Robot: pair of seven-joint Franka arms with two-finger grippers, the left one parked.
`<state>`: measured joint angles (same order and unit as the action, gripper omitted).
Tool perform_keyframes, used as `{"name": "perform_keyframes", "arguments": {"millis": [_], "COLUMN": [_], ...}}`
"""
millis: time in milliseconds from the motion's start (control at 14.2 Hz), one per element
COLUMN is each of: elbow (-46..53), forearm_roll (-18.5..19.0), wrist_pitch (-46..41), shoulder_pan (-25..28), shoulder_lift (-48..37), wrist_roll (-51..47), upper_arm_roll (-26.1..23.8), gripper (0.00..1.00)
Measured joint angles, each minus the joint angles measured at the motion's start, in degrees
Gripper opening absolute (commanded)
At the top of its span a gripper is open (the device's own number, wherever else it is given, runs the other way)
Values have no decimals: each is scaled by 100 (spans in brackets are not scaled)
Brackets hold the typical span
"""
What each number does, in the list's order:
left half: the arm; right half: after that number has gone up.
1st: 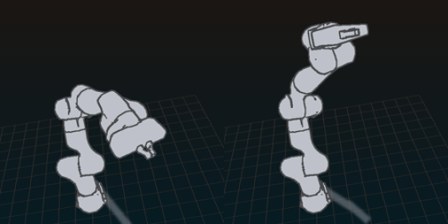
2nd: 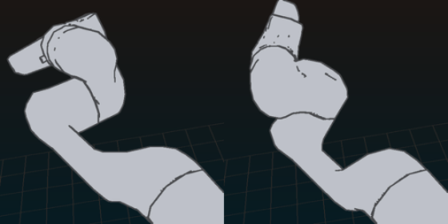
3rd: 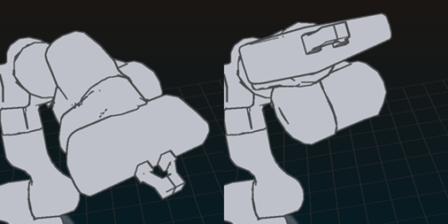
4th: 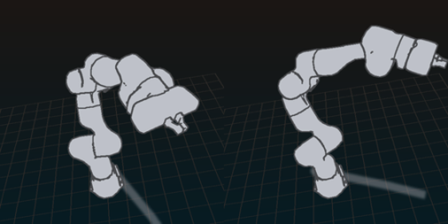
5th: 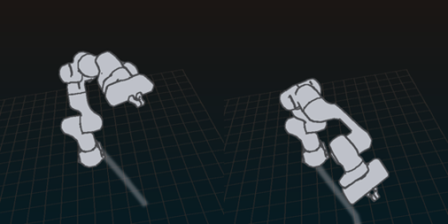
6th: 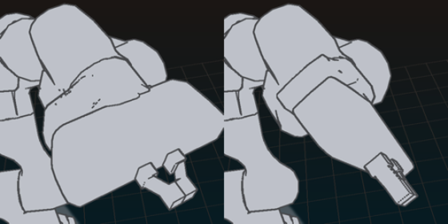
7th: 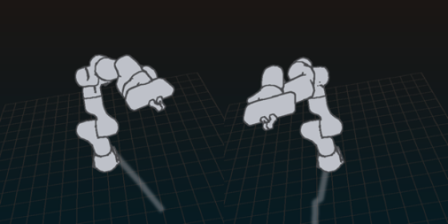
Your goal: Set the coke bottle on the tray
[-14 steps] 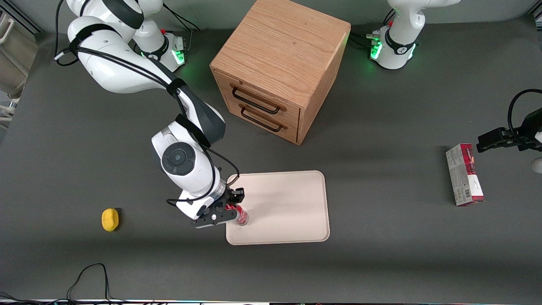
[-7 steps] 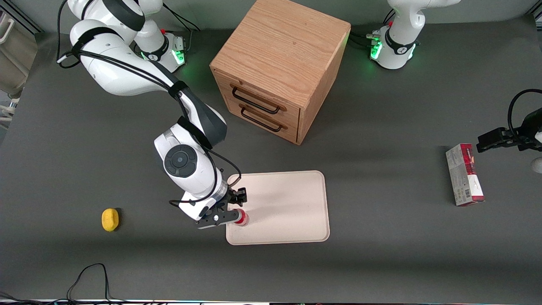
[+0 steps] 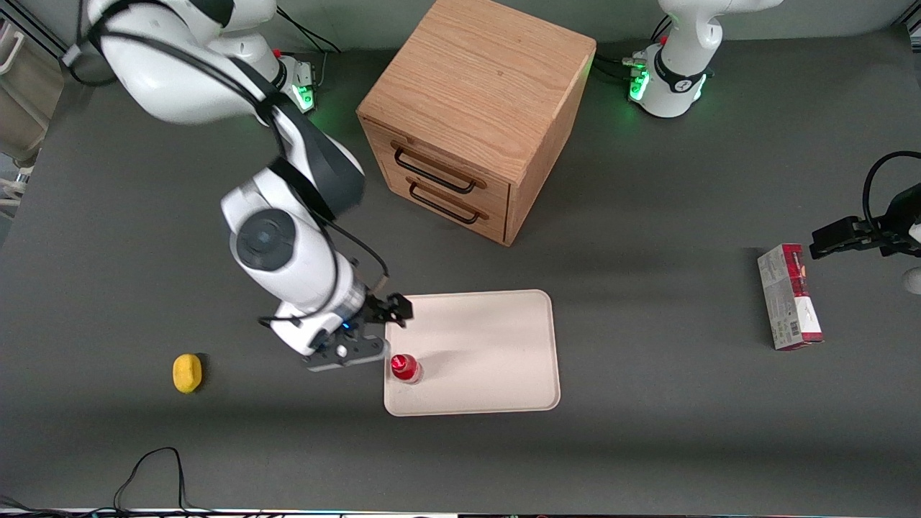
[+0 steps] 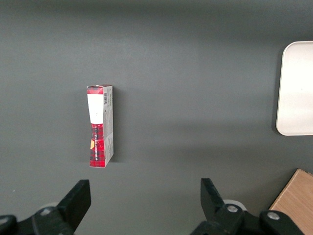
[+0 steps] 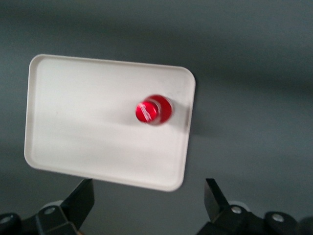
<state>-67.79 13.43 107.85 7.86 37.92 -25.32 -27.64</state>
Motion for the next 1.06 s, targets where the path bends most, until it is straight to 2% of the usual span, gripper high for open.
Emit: {"name": "perform_keyframes", "arguments": {"millis": [141,282,635,847,1059], "elbow": [-1109,-2396,-5163,-5781,-5805], "forearm_roll": [-822,-1375,-1700,-1746,-1746], "wrist_pitch": [128,229,297,237,157], "shoulder_pan": [-13,-43,-90,-88,-85], "shoulder_lift": [-1019,-2109,-4577,-5389,-5539], "wrist_roll": [503,844,1423,1705,1843], "upper_arm_roll": [665,1262,2409,2866,2939], "gripper": [100,100,100,100,100]}}
